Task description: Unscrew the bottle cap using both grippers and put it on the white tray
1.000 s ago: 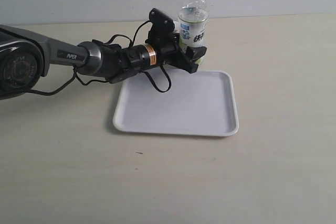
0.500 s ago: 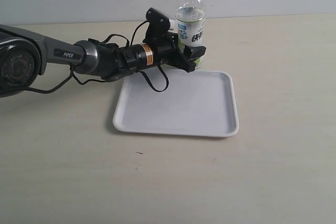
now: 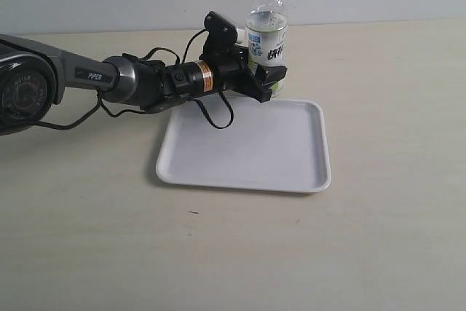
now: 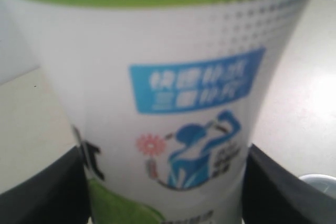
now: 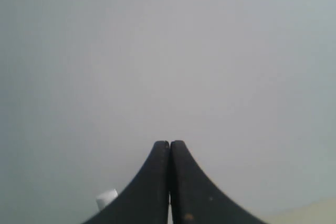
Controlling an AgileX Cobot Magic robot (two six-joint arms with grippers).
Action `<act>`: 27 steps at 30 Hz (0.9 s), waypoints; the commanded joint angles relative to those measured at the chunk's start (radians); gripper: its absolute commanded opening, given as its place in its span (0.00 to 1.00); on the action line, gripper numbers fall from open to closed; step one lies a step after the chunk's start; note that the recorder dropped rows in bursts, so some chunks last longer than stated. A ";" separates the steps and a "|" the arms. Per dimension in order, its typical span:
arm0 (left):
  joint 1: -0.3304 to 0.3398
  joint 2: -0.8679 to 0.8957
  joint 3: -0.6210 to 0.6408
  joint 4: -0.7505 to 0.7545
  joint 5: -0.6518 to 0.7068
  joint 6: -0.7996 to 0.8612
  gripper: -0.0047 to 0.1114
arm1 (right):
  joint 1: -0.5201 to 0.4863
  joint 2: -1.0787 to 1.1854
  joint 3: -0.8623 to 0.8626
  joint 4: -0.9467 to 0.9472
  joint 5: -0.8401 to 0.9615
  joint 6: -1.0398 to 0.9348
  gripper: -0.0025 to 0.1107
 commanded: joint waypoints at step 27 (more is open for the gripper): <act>0.002 -0.019 -0.003 -0.006 -0.046 -0.015 0.04 | -0.004 -0.006 0.005 0.311 -0.064 -0.162 0.02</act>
